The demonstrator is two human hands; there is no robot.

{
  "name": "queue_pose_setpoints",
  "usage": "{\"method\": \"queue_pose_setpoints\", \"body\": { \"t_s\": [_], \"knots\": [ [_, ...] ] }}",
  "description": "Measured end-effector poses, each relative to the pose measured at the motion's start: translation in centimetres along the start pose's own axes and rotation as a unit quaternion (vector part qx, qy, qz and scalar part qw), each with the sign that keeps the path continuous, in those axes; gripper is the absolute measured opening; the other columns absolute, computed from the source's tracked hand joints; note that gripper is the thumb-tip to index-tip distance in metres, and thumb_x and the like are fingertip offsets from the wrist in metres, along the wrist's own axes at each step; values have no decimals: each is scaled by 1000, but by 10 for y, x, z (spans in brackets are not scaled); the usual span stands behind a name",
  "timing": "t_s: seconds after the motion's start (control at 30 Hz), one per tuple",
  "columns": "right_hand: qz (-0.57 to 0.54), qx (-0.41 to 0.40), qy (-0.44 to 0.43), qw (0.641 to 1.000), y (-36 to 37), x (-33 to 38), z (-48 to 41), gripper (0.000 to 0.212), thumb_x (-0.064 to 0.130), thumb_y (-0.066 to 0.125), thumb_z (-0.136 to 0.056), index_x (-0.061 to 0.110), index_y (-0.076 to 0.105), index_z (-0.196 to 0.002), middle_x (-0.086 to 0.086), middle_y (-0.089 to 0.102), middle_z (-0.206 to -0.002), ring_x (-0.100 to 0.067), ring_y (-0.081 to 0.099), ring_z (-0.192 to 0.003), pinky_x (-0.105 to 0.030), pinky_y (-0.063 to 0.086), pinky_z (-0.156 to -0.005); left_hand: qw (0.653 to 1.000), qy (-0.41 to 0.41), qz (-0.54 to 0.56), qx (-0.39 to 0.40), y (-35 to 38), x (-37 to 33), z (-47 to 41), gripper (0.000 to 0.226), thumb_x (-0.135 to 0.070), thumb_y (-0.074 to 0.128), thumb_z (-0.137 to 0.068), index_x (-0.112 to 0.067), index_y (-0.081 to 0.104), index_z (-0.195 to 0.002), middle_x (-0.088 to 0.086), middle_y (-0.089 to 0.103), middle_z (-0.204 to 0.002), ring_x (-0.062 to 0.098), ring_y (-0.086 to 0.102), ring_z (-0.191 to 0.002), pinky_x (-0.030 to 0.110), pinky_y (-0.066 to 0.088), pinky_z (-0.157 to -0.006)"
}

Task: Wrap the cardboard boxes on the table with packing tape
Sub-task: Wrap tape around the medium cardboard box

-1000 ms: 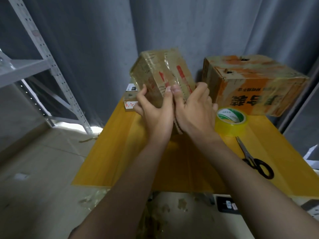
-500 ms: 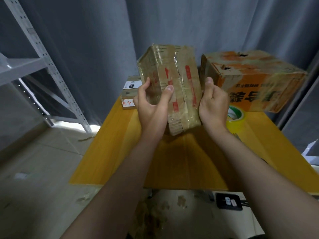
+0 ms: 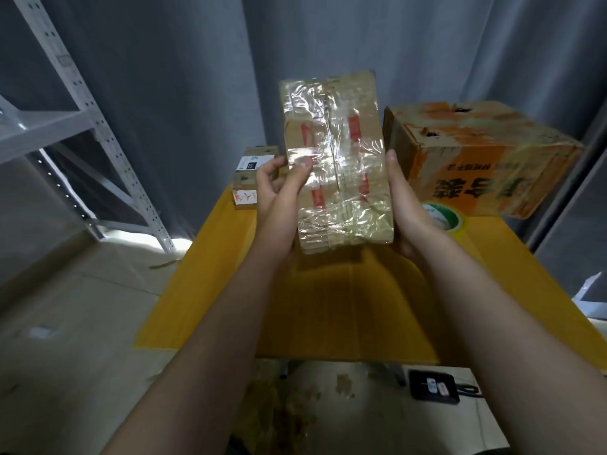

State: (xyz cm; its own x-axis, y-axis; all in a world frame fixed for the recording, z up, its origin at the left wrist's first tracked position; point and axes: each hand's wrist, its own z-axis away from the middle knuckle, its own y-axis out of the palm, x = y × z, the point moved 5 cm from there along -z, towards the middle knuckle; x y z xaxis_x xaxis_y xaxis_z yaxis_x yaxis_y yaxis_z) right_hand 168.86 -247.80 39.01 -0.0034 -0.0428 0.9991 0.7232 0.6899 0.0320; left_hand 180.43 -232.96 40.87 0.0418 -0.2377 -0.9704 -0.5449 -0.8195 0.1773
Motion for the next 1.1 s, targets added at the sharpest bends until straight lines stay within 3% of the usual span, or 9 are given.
{"method": "queue_pose_setpoints", "body": {
  "t_s": [0.17,0.27,0.37,0.47,0.57,0.7,0.8,0.93,1.1],
  "knots": [
    [15,-68,-10,998,-2,7,-2,64,67,29,-105,24,67,-134,-10,72,-127,-28,66,-121,-51,46,-112,988,99,-117,-30,-4,-4,-3,43,-28,76,-94,-17,52,-128,-12,64,-114,-10,67,-98,10,52,-80],
    [83,-110,-71,988,1,18,-4,58,56,27,-109,19,72,-113,-3,76,-99,-16,72,-97,-42,53,-97,975,102,-196,3,6,-1,-1,63,-45,75,-92,-23,50,-145,-5,56,-140,3,56,-126,25,51,-103],
    [121,-112,-98,981,10,17,-2,58,63,29,-106,20,50,-139,6,63,-121,-14,61,-110,-41,47,-94,984,59,-167,13,10,4,2,101,-65,81,-72,-24,37,-153,0,45,-154,15,50,-137,38,48,-112],
    [156,-95,-138,973,19,19,5,56,63,27,-105,30,46,-146,2,53,-136,-17,53,-124,-41,41,-101,979,67,-192,1,8,2,2,114,-68,86,-60,-27,31,-151,-1,39,-152,8,49,-131,28,46,-110],
    [206,-87,-162,961,27,24,13,66,65,26,-102,32,33,-159,-7,36,-151,-25,40,-143,-43,33,-116,980,72,-181,-46,2,1,2,95,-61,88,-65,-32,33,-139,-4,38,-141,-13,50,-108,5,42,-88],
    [245,-153,-240,927,40,35,31,83,71,26,-96,24,11,-163,-7,25,-164,-29,32,-149,-46,30,-117,981,51,-153,-104,6,6,8,79,-68,76,-68,-35,34,-126,-10,33,-121,6,52,-102,16,40,-77],
    [314,-191,-234,900,43,29,34,85,75,19,-92,21,21,-157,-13,37,-156,-32,37,-140,-49,35,-112,980,65,-152,-109,13,9,12,71,-66,77,-71,-39,33,-119,-17,28,-110,16,55,-111,24,46,-85],
    [280,-205,-245,905,23,20,30,62,66,28,-97,20,35,-138,-12,60,-126,-32,54,-114,-45,46,-85,980,100,-138,-99,11,6,18,75,-55,90,-62,-41,42,-118,-18,41,-122,-5,54,-104,7,46,-76],
    [260,-241,-187,916,-2,14,12,63,69,21,-99,22,62,-96,5,68,-89,-18,64,-82,-37,46,-67,980,133,-124,-75,13,-4,23,82,-58,86,-53,-38,46,-122,-3,54,-137,7,59,-121,35,56,-101]
  ]
}}
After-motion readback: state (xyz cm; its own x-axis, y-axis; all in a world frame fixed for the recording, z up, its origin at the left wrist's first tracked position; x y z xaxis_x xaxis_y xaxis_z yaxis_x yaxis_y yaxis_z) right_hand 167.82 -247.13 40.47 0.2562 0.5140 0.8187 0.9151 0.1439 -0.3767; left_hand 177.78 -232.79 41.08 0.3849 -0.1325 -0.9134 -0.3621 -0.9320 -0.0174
